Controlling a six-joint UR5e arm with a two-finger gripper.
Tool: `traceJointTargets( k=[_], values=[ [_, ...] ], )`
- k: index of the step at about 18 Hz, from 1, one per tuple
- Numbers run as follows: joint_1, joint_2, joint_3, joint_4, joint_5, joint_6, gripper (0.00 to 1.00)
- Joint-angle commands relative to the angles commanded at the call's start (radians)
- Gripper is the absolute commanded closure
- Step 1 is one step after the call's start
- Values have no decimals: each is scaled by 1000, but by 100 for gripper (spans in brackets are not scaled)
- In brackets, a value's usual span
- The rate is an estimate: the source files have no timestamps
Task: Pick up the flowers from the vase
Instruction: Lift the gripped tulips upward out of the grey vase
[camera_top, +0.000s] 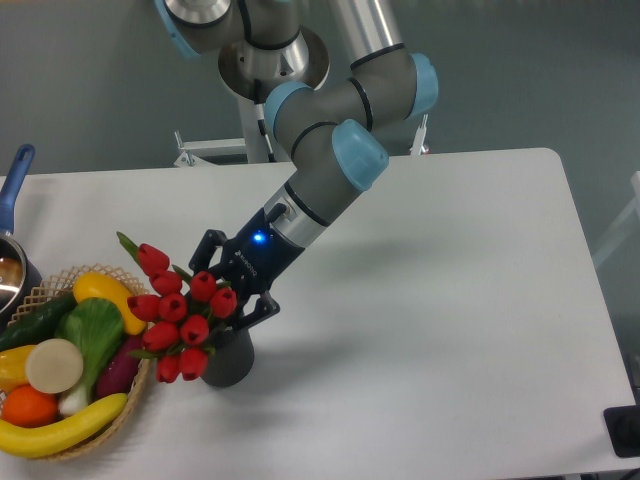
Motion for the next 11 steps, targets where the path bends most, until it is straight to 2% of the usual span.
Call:
traceJointTargets(
  k=[5, 11],
  values=[
    [0, 9, -2, 0, -2, -26, 61],
    [2, 15, 3, 0, -5, -38, 63]
  ],
)
